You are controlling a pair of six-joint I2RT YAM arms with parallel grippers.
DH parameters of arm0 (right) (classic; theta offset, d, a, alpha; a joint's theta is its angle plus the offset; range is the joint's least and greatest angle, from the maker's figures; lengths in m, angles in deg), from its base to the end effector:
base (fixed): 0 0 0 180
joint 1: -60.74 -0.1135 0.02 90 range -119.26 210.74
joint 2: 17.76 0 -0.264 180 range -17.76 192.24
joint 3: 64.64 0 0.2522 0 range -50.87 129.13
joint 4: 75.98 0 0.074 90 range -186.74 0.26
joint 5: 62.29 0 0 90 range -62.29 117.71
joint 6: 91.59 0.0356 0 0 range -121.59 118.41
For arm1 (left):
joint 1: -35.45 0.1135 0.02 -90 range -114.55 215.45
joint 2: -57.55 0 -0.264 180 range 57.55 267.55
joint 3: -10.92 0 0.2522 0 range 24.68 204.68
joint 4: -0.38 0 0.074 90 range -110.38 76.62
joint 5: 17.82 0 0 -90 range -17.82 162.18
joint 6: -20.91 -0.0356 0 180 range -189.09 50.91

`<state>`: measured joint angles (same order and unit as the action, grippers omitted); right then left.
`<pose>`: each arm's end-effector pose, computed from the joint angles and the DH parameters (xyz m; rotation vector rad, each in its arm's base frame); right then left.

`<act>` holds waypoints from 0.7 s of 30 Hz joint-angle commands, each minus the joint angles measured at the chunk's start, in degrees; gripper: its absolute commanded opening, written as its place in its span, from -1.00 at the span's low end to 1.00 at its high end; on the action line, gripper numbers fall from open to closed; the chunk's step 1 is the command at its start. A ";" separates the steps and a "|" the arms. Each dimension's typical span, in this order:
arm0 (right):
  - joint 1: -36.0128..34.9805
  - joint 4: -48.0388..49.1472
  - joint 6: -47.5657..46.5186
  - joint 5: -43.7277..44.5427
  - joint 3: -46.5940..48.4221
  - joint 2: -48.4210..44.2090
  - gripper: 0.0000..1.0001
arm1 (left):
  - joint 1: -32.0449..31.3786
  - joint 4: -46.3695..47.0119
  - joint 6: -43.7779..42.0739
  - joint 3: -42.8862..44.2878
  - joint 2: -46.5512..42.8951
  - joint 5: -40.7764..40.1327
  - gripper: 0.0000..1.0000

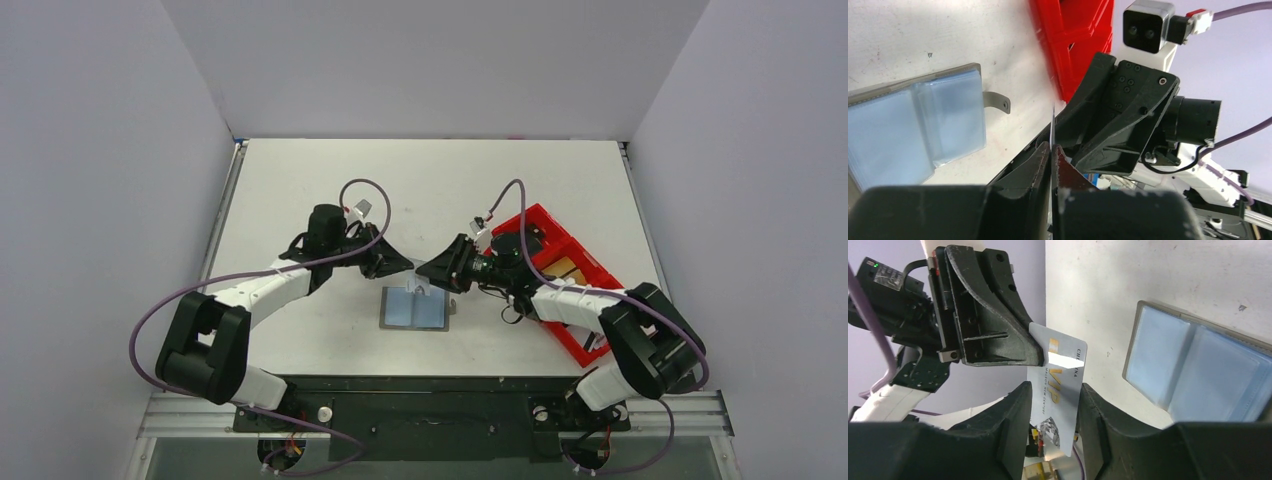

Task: Take the credit cards out of the card holder
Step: Place the credit card in the storage box.

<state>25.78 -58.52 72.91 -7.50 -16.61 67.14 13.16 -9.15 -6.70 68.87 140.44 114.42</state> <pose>0.2304 0.1862 0.1909 0.2890 2.3167 1.7339 0.2673 -0.1355 0.2123 -0.3690 2.4530 -1.5560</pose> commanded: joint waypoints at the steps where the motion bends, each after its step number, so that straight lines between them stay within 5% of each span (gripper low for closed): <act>1: -1.13 12.20 3.69 -1.11 -0.06 1.18 -0.28 | -0.04 10.24 5.37 -1.33 -1.34 2.44 -1.00; 8: -1.25 23.39 10.88 -1.80 -2.20 4.62 -0.59 | -0.04 14.75 8.81 -2.37 -0.91 3.15 -1.00; 12: -1.13 26.15 12.40 -1.46 -2.97 5.21 -1.00 | 0.02 15.34 9.09 -2.58 -0.70 3.08 -1.00; 14: -0.93 25.71 12.33 -0.92 -3.37 4.77 -1.00 | 0.11 12.62 7.90 -2.24 -0.89 2.69 -1.00; 19: -0.60 17.77 8.28 1.07 -2.91 1.92 -1.00 | 0.13 0.34 -1.54 1.66 -2.52 -1.53 -0.39; 21: -0.63 12.57 5.27 2.25 -2.33 0.33 -1.00 | 0.13 -5.99 -5.19 3.67 -3.16 -3.71 -0.30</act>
<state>25.43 -41.27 83.56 -7.74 -19.96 71.54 13.45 -5.11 -3.32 67.27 140.25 114.59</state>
